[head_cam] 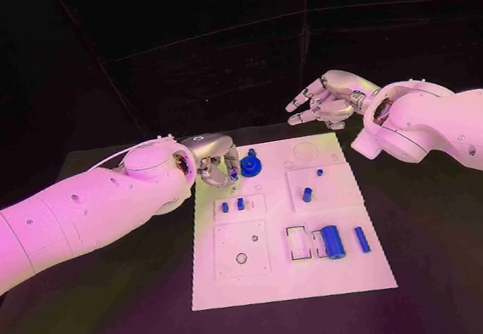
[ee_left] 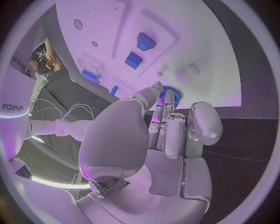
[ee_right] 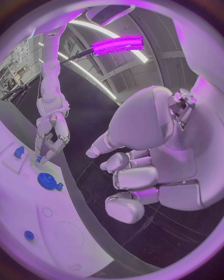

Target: Assemble the parts on the task board

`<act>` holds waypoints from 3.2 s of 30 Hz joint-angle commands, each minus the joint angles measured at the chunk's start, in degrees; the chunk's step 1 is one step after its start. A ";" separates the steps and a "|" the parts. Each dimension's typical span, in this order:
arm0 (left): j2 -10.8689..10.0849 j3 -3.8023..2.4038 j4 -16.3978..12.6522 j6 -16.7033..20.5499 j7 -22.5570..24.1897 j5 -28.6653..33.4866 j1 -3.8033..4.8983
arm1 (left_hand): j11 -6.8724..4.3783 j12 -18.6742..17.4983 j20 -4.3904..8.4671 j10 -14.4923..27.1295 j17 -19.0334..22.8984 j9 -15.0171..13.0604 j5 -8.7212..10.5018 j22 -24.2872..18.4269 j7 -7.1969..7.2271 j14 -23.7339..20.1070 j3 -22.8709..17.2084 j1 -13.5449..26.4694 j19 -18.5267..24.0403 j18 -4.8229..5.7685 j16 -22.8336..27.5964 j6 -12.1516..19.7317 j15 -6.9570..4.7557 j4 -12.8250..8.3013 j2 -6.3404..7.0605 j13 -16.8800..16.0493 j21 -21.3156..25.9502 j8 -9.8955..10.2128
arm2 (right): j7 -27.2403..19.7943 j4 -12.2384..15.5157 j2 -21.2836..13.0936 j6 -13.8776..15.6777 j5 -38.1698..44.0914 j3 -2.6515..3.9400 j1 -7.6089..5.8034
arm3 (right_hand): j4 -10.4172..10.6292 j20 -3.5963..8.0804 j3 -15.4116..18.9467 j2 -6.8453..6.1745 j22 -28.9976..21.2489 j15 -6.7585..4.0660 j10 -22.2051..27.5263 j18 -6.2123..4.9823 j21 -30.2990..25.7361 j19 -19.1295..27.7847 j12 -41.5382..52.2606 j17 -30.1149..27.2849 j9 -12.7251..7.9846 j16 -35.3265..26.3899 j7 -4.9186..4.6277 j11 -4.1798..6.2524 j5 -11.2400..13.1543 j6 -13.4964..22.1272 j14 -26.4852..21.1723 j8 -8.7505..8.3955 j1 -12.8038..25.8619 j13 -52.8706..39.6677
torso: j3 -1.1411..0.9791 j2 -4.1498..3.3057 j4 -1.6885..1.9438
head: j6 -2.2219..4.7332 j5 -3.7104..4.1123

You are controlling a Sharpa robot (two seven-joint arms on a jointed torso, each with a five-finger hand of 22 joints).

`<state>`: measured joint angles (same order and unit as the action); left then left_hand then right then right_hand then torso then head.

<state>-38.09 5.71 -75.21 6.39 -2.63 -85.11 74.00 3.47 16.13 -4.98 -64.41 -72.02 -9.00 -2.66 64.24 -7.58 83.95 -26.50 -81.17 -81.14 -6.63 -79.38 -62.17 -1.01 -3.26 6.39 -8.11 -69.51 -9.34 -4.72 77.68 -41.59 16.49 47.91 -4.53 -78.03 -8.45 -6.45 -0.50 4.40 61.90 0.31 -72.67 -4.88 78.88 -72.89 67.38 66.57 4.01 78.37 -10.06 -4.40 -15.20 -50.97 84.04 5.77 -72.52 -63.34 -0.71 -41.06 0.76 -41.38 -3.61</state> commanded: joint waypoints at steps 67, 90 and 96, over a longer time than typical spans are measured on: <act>0.30 0.07 -0.36 -4.81 -1.78 1.45 -0.63 | 0.72 -2.25 0.05 0.43 1.14 0.94 0.00 -0.54 -0.24 1.75 -0.01 2.65 0.64 1.00 0.42 0.39 0.36 -0.43 1.18 1.36 0.55 1.75 | -0.35 -0.18 0.08 -0.55 0.07 0.03 -0.07 | -0.27 0.17 0.07 0.11 -0.15 -0.39 0.11 -0.91 -0.38 0.36 -0.26 -0.03 0.05 -0.30 0.44 0.04 -0.36 -0.18 1.38 0.38 -0.29 0.12 | -0.02 -0.01 0.02 | -0.65 0.14; -0.27 0.07 -0.54 -3.54 -2.69 1.49 -0.65 | 2.43 -5.55 -1.11 5.94 2.46 2.81 -0.02 -3.63 -1.59 1.31 1.40 3.62 2.09 0.37 0.93 5.42 1.71 -1.06 3.07 3.36 3.37 5.11 | 0.00 -0.56 -0.14 -0.61 0.25 0.03 -0.06 | -1.43 0.63 -0.64 0.29 -3.26 -0.85 10.45 -1.44 -2.33 1.79 -20.19 -3.77 0.04 -3.08 0.82 0.53 -0.06 -0.26 0.72 0.75 -0.18 21.98 | 0.00 0.02 -0.04 | -0.67 0.07; -1.65 0.05 -1.03 -1.53 -1.83 1.99 -0.67 | 2.47 -5.55 -1.17 6.15 2.35 2.82 -0.02 -3.66 -1.59 1.36 1.45 3.51 2.09 0.35 0.84 5.30 1.75 -1.13 2.96 3.40 3.41 5.02 | 1.03 -0.86 -0.92 -2.09 4.90 0.02 -0.05 | -3.93 1.03 -2.65 0.26 -3.95 -1.25 12.05 -1.53 -2.96 1.82 -28.65 -6.17 0.25 -4.91 1.29 0.96 1.08 -3.42 0.44 2.01 -0.94 29.23 | 0.04 0.02 0.06 | -0.52 0.42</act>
<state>-39.45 5.81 -76.06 2.71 -5.08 -83.80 73.28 6.03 10.81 -6.23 -58.75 -69.64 -6.26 -2.66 60.66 -9.20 83.95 -25.30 -77.49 -79.48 -6.65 -78.50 -57.21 0.23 -4.43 9.20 -4.76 -66.34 -4.45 -4.35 76.87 -42.29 15.78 49.15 -4.54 -77.98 -11.82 -5.61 -2.90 4.78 58.05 -0.55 -61.23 -5.80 76.15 -71.44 40.07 60.94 4.17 73.84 -8.82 -3.48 -14.33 -53.74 84.04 7.48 -72.90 -35.17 -0.70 -41.04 0.76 -41.97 -3.33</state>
